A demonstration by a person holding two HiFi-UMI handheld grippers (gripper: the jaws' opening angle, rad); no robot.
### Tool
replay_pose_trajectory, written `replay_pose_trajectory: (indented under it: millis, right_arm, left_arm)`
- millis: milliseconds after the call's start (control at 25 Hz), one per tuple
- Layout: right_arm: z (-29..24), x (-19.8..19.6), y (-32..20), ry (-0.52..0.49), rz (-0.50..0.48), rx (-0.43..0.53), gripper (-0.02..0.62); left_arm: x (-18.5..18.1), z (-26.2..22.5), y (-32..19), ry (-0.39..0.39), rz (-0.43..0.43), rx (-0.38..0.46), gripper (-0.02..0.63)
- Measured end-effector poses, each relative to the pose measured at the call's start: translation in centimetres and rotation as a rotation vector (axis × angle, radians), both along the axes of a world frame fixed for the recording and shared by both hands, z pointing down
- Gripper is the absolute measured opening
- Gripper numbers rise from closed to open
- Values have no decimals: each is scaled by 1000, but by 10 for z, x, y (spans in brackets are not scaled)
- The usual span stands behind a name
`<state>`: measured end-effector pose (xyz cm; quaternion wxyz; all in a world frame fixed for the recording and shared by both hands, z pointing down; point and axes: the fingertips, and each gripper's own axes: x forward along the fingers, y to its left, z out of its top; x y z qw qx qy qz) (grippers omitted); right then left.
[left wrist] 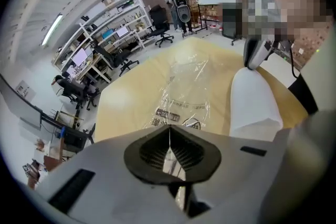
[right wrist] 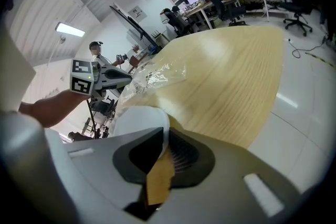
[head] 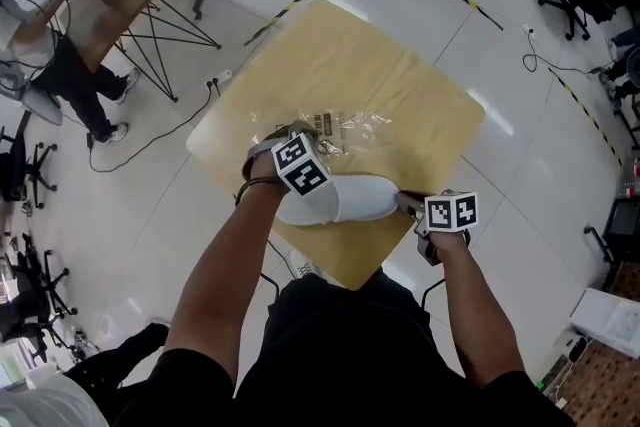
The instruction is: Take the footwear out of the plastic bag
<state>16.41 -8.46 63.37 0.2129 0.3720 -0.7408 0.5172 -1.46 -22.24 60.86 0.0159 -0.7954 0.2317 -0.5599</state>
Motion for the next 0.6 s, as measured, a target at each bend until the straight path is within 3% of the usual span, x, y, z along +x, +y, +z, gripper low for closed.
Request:
replay_pose_trajectory:
  millis: [160,240,360,440,560,600]
  right_arm:
    - [-5,6,5,31,-9,50,51]
    - [-8,13,9,78,5,82,103]
    - [-19,29,22,110,115,130,146]
    - [-36,37,32,46,253,168,141]
    - [-81,36,49,-154,467,284,2]
    - [-99,32,57,-222,514,328,2]
  left_arm:
    - [15,-3,7,127,-35,-35,89]
    - [15,-14,10,173,-42,-9,92]
    - [-1,-39,20,277,-79,22,85]
    - [-19,-58,33,367,-110,26,45]
    - [-50,-79,64,474,-141,19,8]
    - [-58,-84,80,502,-145,11,8]
